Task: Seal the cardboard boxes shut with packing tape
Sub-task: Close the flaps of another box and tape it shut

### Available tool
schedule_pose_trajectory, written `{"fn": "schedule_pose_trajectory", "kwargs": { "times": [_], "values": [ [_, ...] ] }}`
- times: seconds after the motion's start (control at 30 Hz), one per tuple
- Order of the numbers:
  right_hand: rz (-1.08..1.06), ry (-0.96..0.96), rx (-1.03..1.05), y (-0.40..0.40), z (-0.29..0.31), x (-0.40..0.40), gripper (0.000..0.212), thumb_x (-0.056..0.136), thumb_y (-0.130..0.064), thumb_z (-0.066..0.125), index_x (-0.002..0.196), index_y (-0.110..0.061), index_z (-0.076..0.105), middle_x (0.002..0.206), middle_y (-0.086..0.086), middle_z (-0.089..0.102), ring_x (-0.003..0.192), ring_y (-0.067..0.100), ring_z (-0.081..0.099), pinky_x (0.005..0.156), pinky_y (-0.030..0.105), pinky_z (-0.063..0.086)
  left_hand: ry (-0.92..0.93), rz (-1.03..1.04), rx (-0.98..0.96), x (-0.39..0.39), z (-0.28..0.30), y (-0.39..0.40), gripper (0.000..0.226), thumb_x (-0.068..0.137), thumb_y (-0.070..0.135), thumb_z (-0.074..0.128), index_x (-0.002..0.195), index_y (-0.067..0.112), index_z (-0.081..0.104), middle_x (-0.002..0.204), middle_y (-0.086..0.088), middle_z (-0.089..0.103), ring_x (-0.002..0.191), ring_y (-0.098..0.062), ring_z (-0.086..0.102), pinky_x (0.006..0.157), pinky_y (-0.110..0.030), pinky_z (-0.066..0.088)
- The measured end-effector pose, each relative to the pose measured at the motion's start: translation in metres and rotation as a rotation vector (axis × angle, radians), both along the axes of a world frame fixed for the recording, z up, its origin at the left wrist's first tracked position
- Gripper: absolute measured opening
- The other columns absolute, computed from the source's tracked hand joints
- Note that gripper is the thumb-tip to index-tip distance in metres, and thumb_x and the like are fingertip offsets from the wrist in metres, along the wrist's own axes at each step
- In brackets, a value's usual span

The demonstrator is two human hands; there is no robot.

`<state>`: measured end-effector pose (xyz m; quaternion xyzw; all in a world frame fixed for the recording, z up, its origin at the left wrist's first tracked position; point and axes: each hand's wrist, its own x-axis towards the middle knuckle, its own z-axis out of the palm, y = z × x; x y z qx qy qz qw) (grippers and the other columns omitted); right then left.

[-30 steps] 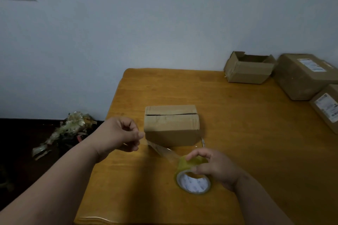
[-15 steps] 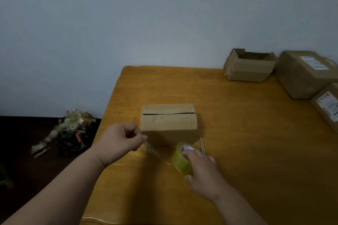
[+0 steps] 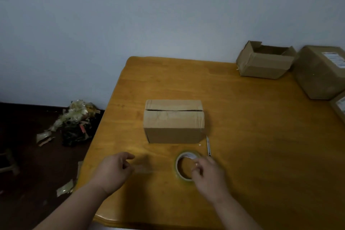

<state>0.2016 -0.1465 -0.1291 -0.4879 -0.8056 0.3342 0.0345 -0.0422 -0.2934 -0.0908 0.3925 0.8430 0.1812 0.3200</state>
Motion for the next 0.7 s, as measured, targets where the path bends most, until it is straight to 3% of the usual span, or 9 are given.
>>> {"fn": "schedule_pose_trajectory", "kwargs": {
  "times": [0.07, 0.17, 0.23, 0.3, 0.37, 0.43, 0.53, 0.6, 0.7],
  "values": [
    [-0.216, 0.041, 0.081, 0.017, -0.01, 0.004, 0.015, 0.096, -0.024, 0.052, 0.103, -0.023, 0.066, 0.101, -0.004, 0.057, 0.101, 0.019, 0.055, 0.087, 0.035, 0.047, -0.007, 0.002, -0.03, 0.0, -0.006, -0.004, 0.034, 0.092, 0.022, 0.063, 0.127, 0.022, 0.061, 0.073, 0.01, 0.069, 0.072, -0.001, 0.063, 0.058, -0.015, 0.044],
    [-0.344, -0.095, 0.054, 0.044, -0.027, 0.009, 0.019, 0.098, -0.026, 0.048, 0.098, -0.019, 0.065, 0.099, 0.003, 0.062, 0.092, 0.023, 0.058, 0.078, 0.036, 0.049, 0.002, -0.003, -0.059, 0.0, -0.011, -0.008, 0.031, 0.094, 0.021, 0.059, 0.124, 0.022, 0.062, 0.071, 0.009, 0.066, 0.069, -0.003, 0.062, 0.052, -0.013, 0.039],
    [-0.387, -0.156, -0.045, 0.056, -0.04, 0.009, 0.02, 0.098, -0.033, 0.049, 0.092, -0.021, 0.063, 0.097, 0.005, 0.064, 0.088, 0.026, 0.061, 0.076, 0.038, 0.052, -0.009, 0.017, -0.065, 0.001, -0.015, -0.01, 0.029, 0.094, 0.02, 0.056, 0.122, 0.023, 0.063, 0.072, 0.004, 0.066, 0.065, -0.008, 0.063, 0.053, -0.022, 0.044],
    [-0.418, -0.174, -0.119, 0.061, -0.05, 0.01, 0.021, 0.096, -0.04, 0.053, 0.086, -0.022, 0.058, 0.1, 0.008, 0.064, 0.088, 0.029, 0.062, 0.077, 0.042, 0.054, -0.026, 0.045, -0.068, 0.003, -0.016, -0.012, 0.028, 0.093, 0.019, 0.056, 0.12, 0.024, 0.064, 0.078, 0.001, 0.07, 0.071, -0.015, 0.066, 0.066, -0.036, 0.052],
    [-0.431, -0.226, -0.129, 0.062, -0.056, 0.009, 0.025, 0.092, -0.047, 0.058, 0.096, -0.023, 0.056, 0.106, 0.006, 0.062, 0.095, 0.029, 0.062, 0.082, 0.043, 0.053, -0.045, 0.055, -0.067, 0.002, -0.018, -0.015, 0.028, 0.092, 0.019, 0.058, 0.12, 0.023, 0.064, 0.081, 0.0, 0.071, 0.076, -0.018, 0.067, 0.072, -0.041, 0.054],
    [-0.412, -0.269, -0.109, 0.062, -0.06, 0.008, 0.03, 0.091, -0.045, 0.059, 0.106, -0.02, 0.057, 0.109, 0.005, 0.061, 0.098, 0.029, 0.061, 0.083, 0.041, 0.051, -0.048, 0.064, -0.077, 0.002, -0.021, -0.017, 0.027, 0.093, 0.02, 0.057, 0.119, 0.024, 0.064, 0.082, 0.0, 0.072, 0.076, -0.017, 0.067, 0.072, -0.039, 0.054],
    [-0.423, -0.228, -0.104, 0.06, -0.058, 0.005, 0.014, 0.094, -0.024, 0.054, 0.096, -0.011, 0.057, 0.103, 0.013, 0.063, 0.092, 0.033, 0.061, 0.08, 0.042, 0.052, -0.049, 0.089, -0.073, 0.001, -0.026, -0.02, 0.026, 0.092, 0.02, 0.059, 0.117, 0.023, 0.066, 0.079, 0.005, 0.071, 0.074, -0.011, 0.067, 0.07, -0.032, 0.054],
    [-0.55, -0.102, -0.148, 0.058, -0.046, 0.004, 0.012, 0.096, -0.015, 0.049, 0.102, -0.005, 0.053, 0.104, 0.017, 0.063, 0.092, 0.036, 0.061, 0.081, 0.045, 0.052, -0.038, 0.092, -0.074, 0.001, -0.028, -0.02, 0.026, 0.092, 0.024, 0.062, 0.117, 0.025, 0.066, 0.08, 0.01, 0.069, 0.074, -0.006, 0.065, 0.065, -0.025, 0.052],
    [-0.637, 0.109, -0.146, 0.041, -0.01, -0.002, 0.009, 0.101, -0.015, 0.043, 0.11, -0.011, 0.044, 0.097, 0.012, 0.061, 0.085, 0.031, 0.06, 0.075, 0.042, 0.05, -0.029, 0.109, -0.071, 0.003, -0.029, -0.018, 0.028, 0.09, 0.034, 0.068, 0.117, 0.028, 0.066, 0.088, 0.015, 0.064, 0.08, 0.003, 0.056, 0.062, -0.009, 0.04]
  ]
}}
